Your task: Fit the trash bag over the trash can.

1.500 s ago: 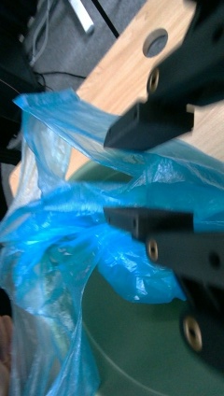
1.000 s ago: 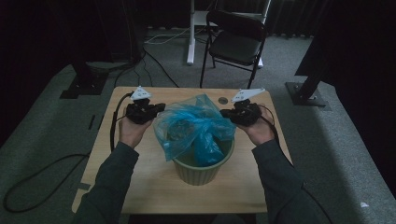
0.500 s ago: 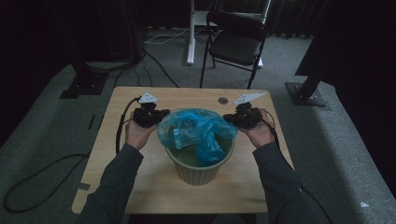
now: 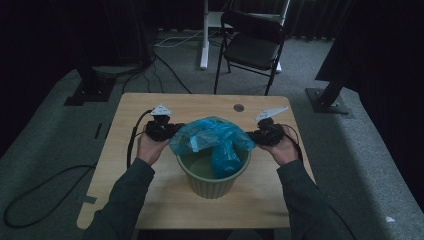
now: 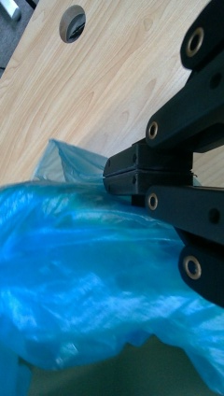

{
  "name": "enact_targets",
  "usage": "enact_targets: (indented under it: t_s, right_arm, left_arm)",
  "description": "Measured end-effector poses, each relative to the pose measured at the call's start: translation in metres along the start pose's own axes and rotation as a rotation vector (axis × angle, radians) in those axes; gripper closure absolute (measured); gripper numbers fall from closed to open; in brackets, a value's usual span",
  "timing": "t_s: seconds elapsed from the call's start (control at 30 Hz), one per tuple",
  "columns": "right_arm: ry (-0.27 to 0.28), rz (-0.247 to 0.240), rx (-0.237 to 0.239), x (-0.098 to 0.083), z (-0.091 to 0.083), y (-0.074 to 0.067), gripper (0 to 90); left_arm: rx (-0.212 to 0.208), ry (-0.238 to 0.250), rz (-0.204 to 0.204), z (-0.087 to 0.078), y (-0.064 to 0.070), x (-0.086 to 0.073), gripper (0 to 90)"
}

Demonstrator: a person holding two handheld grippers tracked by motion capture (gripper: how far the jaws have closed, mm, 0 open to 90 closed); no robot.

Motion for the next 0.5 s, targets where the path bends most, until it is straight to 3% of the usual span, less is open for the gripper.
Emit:
enact_targets:
  t_s: [0.1,0.2,0.5]
  right_arm:
    - [-0.002,-0.017,0.005,-0.002,-0.005,-0.005,89.0]
    - [-0.002,-0.034,-0.003,-0.002,-0.012,-0.007,85.9]
    - [0.058,-0.033,-0.036,0.006,-0.034,-0.003,74.3]
  left_arm:
    - [-0.009,0.011,0.003,-0.008,0.003,0.001,89.4]
    - [0.009,0.022,0.006,-0.017,0.001,0.003,84.1]
    - [0.034,0.099,-0.039,-0.047,-0.007,0.011,74.3]
Point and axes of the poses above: each handheld gripper's, and its own axes: z roughly forward along the jaws, x roughly out of its top, y roughly to its right, the point moved 9 cm from there along z, roughly forward along the jaws, and after that the axes turned 7 degrees about y, right-handed, at the moved point
